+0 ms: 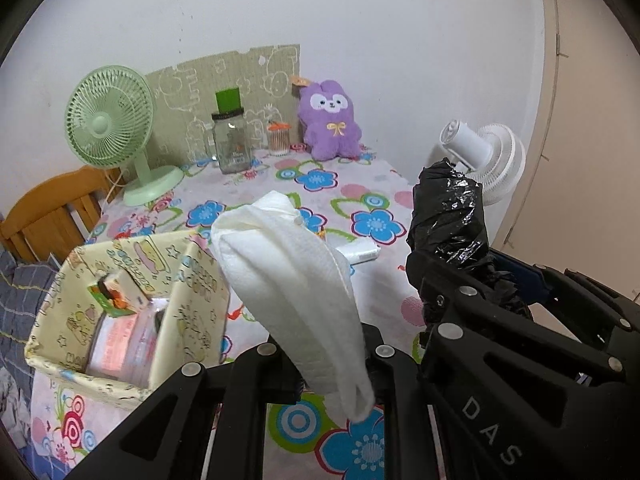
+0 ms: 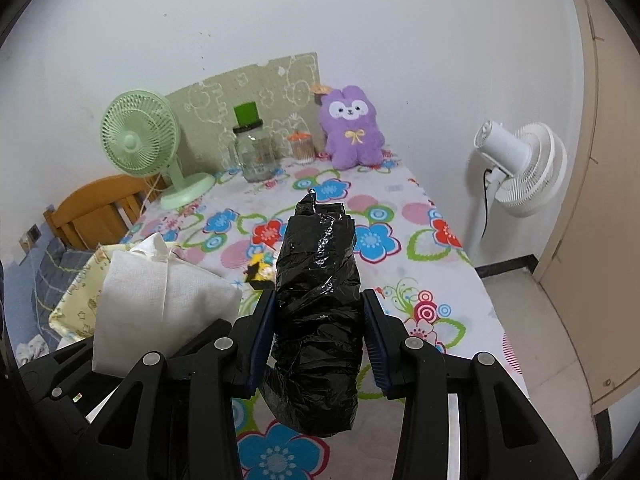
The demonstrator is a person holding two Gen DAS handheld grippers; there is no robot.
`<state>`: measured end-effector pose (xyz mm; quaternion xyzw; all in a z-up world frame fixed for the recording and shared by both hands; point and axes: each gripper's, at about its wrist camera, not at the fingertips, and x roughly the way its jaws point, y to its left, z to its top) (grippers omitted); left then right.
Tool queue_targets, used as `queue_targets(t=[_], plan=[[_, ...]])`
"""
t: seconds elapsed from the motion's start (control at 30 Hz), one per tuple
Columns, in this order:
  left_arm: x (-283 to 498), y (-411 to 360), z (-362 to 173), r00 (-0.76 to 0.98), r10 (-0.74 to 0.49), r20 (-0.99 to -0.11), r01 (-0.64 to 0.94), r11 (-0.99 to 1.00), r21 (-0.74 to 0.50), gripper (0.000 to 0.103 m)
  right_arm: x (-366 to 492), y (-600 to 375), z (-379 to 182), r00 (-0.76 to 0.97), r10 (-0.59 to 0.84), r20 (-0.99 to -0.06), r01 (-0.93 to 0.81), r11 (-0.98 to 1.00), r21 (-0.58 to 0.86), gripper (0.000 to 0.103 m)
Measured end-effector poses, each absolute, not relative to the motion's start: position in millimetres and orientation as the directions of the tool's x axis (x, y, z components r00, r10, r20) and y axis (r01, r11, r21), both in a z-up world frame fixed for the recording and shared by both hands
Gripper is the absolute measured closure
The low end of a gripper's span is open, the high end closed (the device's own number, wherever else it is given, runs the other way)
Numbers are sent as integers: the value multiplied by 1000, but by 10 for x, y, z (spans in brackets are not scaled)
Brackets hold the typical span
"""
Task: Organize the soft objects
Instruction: 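Carry the white cloth with the left tool while the right tool carries the black bundle over the box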
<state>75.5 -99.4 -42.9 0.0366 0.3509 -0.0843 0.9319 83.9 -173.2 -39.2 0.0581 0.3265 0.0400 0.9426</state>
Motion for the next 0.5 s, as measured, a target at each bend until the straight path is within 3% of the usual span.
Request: queue_targets(t=[0.5], plan=[[502, -849, -101, 783, -138, -607, 191, 981, 23, 90, 555, -1603, -48, 819, 109, -563, -50, 991, 120, 58]])
